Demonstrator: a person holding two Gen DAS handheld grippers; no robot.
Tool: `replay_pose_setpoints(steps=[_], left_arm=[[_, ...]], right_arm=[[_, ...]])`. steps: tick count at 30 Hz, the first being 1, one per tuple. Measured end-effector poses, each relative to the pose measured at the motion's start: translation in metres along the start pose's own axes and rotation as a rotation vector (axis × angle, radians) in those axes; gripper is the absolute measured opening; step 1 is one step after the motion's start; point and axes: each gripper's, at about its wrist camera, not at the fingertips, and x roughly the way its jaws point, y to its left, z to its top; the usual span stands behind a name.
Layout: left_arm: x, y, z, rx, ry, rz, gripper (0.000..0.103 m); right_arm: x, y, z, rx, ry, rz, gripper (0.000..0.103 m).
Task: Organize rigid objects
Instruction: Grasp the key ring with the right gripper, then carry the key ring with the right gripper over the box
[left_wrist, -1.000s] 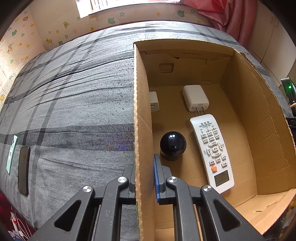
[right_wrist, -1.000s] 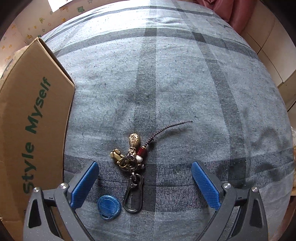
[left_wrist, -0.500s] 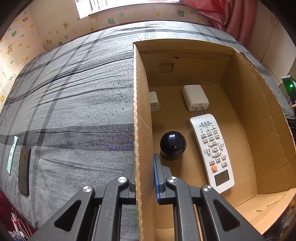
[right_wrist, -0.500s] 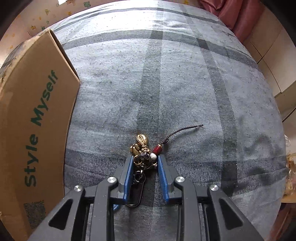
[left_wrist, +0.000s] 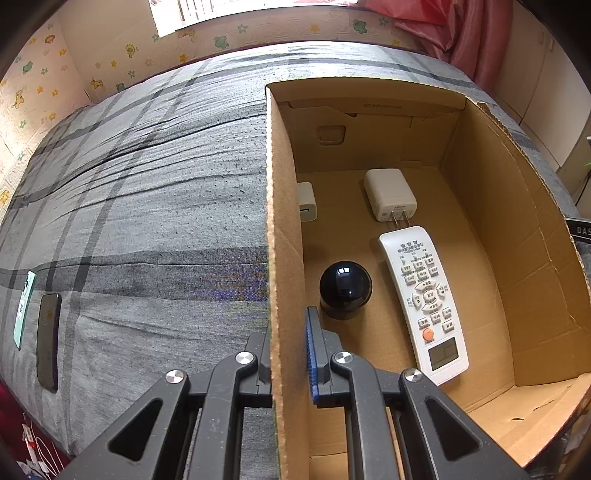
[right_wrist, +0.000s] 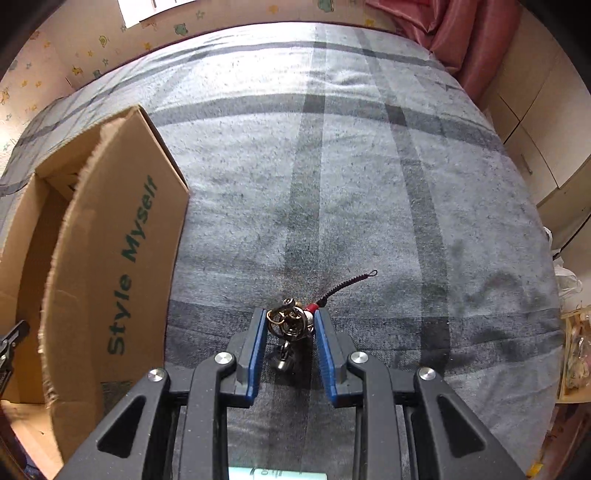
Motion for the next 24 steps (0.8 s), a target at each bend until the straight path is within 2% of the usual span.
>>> replay_pose_setpoints(steps=[15,24], left_arm=[[0.0,-0.003,-0.001,0.007,-0.004,0.009,0.012],[0.001,-0.002,-0.002,0.006,-0.007,0.01,0.012]], right_arm=[[-0.051,0.005,0.007,-0.019,-0.081,0.012,0.027],[-0.08,0.023,0.015,-0.061,-0.128,0.024,0.027]])
